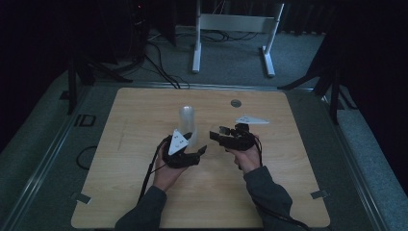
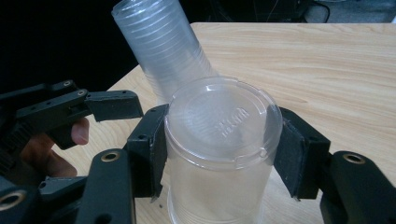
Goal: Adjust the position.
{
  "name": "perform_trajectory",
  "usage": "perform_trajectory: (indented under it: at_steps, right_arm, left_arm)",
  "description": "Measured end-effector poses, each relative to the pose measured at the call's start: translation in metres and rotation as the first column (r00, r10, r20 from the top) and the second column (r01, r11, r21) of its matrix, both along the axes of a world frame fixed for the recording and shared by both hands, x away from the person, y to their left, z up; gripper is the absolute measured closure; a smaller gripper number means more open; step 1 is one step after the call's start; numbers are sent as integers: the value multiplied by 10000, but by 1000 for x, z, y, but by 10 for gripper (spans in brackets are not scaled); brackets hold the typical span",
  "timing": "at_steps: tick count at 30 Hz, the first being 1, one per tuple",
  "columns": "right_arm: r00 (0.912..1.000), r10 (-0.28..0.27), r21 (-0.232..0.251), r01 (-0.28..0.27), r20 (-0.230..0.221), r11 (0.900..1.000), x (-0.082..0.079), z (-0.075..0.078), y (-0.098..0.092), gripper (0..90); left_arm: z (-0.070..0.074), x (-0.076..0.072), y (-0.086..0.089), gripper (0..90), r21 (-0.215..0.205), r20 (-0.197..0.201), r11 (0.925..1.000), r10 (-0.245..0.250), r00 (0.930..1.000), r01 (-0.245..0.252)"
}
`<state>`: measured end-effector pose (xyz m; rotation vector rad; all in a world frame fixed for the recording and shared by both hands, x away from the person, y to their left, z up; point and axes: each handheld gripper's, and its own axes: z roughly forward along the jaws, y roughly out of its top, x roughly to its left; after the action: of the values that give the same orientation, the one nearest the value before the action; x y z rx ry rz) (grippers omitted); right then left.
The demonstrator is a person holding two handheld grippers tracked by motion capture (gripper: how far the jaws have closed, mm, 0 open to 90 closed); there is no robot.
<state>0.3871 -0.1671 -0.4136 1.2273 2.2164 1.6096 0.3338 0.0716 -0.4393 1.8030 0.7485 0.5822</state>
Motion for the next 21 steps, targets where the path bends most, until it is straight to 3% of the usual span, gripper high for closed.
perform_trajectory:
  at_steps: [21]
  right_arm:
    - [9978,258,925,-201,-611,9955,0,-3,-2,416]
  left_arm:
    - [-6,4,-12,276,139,-52,9994,-318,9995,318]
